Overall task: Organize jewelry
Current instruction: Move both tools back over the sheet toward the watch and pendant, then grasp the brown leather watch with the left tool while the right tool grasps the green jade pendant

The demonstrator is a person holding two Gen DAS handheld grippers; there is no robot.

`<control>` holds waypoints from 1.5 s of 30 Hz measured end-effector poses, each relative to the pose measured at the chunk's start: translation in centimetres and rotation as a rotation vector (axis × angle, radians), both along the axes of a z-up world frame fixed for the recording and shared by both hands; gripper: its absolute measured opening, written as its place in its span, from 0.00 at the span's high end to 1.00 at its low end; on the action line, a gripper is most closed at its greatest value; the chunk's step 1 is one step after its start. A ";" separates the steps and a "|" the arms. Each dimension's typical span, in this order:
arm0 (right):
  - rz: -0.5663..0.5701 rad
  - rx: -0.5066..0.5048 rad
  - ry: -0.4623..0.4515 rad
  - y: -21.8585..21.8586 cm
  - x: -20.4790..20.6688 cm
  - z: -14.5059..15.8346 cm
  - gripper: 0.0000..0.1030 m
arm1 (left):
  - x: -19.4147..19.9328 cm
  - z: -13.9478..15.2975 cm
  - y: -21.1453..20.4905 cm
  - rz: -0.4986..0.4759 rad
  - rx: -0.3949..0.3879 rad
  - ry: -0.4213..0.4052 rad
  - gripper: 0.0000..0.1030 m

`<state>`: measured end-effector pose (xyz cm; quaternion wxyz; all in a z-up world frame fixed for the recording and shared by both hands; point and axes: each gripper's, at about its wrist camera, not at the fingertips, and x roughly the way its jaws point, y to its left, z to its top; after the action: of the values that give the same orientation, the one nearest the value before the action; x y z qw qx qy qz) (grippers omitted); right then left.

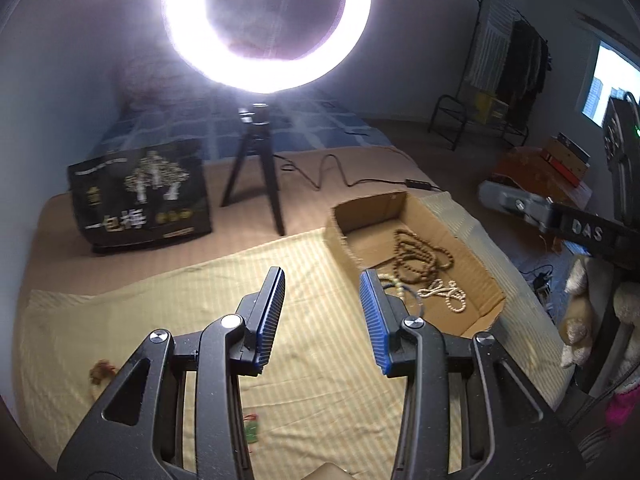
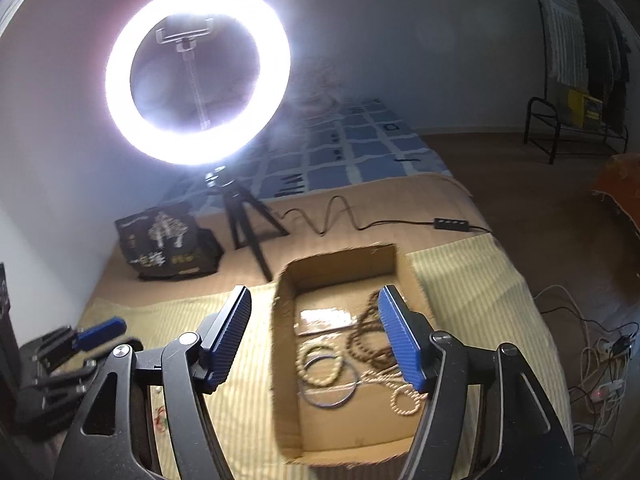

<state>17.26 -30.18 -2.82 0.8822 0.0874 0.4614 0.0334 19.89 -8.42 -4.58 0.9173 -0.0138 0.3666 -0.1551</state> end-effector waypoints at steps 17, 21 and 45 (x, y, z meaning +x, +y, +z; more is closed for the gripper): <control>0.289 0.015 0.134 12.0 -3.5 -3.0 0.33 | -1.7 -1.8 13.2 0.203 -0.004 0.054 0.54; 0.374 -0.012 0.175 15.5 -4.6 -4.8 0.33 | -1.9 -2.9 16.1 0.249 -0.004 0.084 0.54; 0.583 -0.065 0.409 23.0 -6.0 -15.3 0.33 | 0.1 -12.7 24.3 0.417 -0.042 0.357 0.54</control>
<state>11.28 -7.17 -18.14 0.7272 -0.0711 0.6350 0.2508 19.94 15.86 -17.24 0.8499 -0.1352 0.5082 0.0343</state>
